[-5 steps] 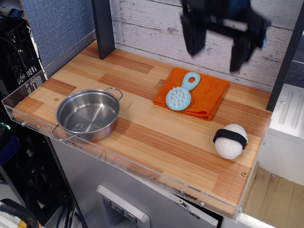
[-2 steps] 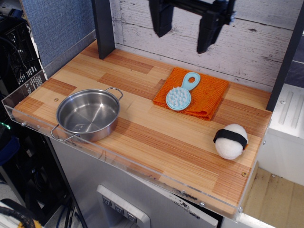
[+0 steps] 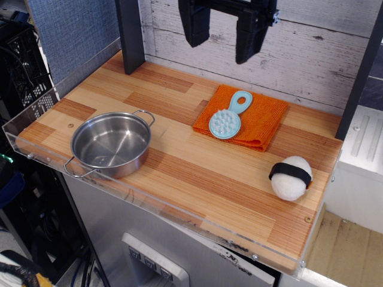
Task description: Put the oval item at the table's right edge.
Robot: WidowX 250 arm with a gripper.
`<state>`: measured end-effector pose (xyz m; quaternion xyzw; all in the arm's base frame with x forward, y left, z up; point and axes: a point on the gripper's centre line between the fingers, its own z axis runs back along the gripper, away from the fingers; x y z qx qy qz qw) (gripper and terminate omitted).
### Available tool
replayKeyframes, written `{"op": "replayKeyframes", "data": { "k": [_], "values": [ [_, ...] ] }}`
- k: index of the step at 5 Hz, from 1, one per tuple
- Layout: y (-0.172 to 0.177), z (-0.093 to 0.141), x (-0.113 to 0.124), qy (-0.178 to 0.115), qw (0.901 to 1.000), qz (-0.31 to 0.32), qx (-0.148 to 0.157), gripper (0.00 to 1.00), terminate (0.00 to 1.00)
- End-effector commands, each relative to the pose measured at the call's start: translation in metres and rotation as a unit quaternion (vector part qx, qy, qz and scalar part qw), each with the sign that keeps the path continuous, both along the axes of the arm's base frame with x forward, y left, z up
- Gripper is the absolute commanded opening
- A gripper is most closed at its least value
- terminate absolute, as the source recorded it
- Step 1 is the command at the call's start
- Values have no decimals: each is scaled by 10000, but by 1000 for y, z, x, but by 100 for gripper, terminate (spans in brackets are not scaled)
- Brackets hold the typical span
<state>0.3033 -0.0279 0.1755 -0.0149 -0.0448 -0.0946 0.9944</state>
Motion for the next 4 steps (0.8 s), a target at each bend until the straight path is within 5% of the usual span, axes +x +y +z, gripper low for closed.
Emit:
{"op": "replayKeyframes", "data": {
  "k": [1, 3, 4],
  "values": [
    [-2, 18, -7, -215, 9998, -11, -3, 100, 0],
    [-2, 18, -7, -215, 9998, -11, -3, 100, 0],
    [-2, 18, -7, -215, 9998, -11, -3, 100, 100]
  ]
}}
